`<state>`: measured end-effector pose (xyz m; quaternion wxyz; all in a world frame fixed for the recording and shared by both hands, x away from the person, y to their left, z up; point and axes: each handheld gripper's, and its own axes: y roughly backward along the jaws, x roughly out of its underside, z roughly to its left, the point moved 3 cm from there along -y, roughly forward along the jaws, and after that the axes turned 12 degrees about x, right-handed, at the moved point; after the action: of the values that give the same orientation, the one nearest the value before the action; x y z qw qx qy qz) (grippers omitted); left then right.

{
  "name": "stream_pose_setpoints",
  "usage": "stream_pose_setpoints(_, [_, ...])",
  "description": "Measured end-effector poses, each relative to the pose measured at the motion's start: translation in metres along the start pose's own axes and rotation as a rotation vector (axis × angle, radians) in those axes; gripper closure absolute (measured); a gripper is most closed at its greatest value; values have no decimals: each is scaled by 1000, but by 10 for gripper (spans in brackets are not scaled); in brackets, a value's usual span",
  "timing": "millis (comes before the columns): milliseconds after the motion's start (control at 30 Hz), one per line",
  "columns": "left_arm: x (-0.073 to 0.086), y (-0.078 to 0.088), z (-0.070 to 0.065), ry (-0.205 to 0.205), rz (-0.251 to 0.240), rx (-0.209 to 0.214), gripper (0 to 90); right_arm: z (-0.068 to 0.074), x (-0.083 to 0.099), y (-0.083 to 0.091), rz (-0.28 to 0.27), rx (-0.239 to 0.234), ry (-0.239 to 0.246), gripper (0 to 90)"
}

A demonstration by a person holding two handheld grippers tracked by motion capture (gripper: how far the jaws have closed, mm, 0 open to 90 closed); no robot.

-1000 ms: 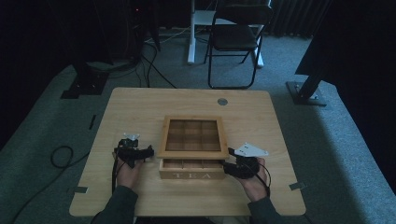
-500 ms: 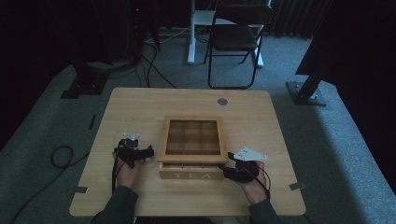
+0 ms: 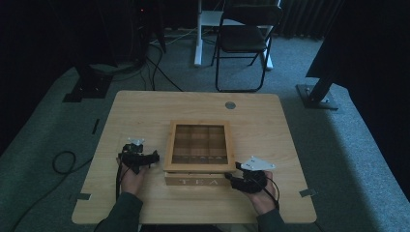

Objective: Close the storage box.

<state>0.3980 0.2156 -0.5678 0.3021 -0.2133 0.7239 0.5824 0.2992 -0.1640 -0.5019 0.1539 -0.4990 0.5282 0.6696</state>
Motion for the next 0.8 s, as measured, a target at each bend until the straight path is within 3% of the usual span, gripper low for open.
stream_pose_setpoints(300, [0, 0, 0, 0, 0, 0, 17, 1, 4, 1, 2, -4, -4, 443])
stream_pose_setpoints(667, [0, 0, 0, 0, 0, 0, 17, 5, 11, 5, 18, 3, 25, 430])
stream_pose_setpoints(733, [0, 0, 0, 0, 0, 0, 17, 5, 13, 6, 19, 21, 30, 430])
stream_pose_setpoints(800, [0, 0, 0, 0, 0, 0, 17, 4, 14, 8, 14, 7, 21, 421])
